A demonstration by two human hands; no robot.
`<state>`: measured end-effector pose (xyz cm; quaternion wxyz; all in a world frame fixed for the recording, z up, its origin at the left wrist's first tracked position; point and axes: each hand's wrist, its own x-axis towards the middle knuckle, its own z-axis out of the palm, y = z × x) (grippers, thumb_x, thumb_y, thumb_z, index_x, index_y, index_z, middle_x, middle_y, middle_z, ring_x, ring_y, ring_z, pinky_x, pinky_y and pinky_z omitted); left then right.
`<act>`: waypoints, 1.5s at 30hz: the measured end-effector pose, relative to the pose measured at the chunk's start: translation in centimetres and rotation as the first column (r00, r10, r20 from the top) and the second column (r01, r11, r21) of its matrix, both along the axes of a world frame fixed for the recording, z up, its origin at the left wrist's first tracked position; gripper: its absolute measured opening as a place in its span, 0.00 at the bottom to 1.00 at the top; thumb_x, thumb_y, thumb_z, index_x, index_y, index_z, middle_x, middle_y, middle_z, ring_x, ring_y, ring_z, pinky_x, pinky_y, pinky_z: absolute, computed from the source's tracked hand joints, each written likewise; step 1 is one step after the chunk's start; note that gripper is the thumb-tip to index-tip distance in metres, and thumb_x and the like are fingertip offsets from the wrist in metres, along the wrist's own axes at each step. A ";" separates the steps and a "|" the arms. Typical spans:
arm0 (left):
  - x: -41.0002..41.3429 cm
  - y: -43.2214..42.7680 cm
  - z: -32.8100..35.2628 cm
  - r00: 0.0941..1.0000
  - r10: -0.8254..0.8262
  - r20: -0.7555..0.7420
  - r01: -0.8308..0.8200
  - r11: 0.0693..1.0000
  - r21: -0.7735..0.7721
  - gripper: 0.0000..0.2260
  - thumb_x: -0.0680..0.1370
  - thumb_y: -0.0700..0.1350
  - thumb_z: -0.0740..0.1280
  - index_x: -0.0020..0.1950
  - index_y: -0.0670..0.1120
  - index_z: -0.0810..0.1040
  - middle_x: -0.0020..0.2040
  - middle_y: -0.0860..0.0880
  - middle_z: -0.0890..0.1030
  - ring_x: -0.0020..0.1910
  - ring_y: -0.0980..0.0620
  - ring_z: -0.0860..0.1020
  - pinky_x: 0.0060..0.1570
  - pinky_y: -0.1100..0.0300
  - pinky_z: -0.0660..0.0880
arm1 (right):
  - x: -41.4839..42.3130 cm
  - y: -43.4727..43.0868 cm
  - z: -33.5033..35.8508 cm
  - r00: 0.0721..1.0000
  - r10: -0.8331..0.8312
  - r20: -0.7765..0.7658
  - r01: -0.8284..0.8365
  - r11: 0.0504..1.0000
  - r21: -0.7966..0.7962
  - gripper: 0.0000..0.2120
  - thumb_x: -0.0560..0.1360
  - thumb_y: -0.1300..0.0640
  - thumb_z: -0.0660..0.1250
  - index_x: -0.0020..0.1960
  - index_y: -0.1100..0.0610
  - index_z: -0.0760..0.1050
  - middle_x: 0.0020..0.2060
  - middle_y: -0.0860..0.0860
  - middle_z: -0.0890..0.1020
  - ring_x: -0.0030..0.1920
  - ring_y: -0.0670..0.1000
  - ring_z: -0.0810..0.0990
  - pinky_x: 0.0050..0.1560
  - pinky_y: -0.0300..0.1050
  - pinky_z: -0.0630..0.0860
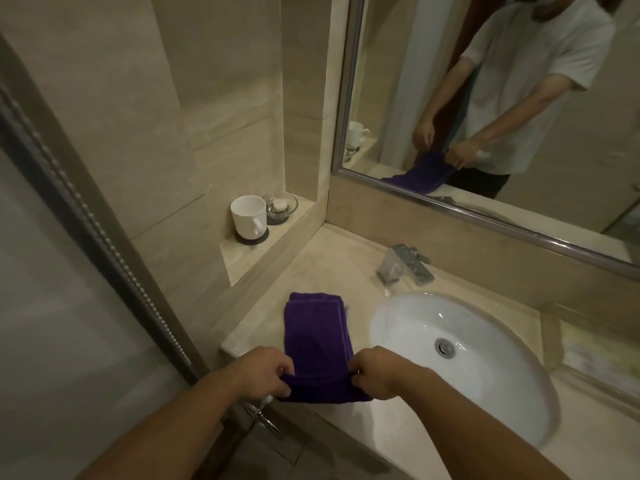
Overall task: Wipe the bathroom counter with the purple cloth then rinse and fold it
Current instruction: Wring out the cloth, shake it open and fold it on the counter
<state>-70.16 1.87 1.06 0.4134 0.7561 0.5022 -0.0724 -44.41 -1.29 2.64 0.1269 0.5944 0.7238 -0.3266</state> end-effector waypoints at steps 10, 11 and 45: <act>1.6 9.6 -1.1 0.940 0.304 0.153 -0.312 0.950 0.030 0.04 0.78 0.43 0.71 0.47 0.52 0.83 0.44 0.53 0.83 0.44 0.57 0.81 0.43 0.66 0.73 | 2.4 10.8 -0.6 0.985 -0.073 -0.153 0.096 0.985 0.146 0.11 0.81 0.54 0.61 0.60 0.51 0.79 0.54 0.49 0.82 0.50 0.50 0.77 0.50 0.42 0.72; 2.0 10.7 -1.4 0.934 0.323 0.150 -0.332 0.942 0.038 0.04 0.78 0.43 0.70 0.49 0.51 0.83 0.44 0.54 0.83 0.45 0.58 0.81 0.42 0.66 0.73 | 2.7 12.2 -1.0 0.986 -0.069 -0.153 0.093 0.984 0.150 0.11 0.81 0.54 0.62 0.60 0.51 0.79 0.54 0.49 0.82 0.49 0.50 0.77 0.50 0.42 0.72; 9.5 24.2 -8.0 0.889 -0.115 -0.444 -0.004 0.966 -0.257 0.22 0.68 0.53 0.78 0.57 0.45 0.80 0.50 0.48 0.82 0.49 0.49 0.80 0.50 0.54 0.79 | 1.1 24.7 -12.3 0.992 0.081 -0.096 -0.091 0.989 -0.112 0.19 0.72 0.55 0.69 0.61 0.56 0.70 0.51 0.55 0.79 0.47 0.55 0.78 0.45 0.49 0.79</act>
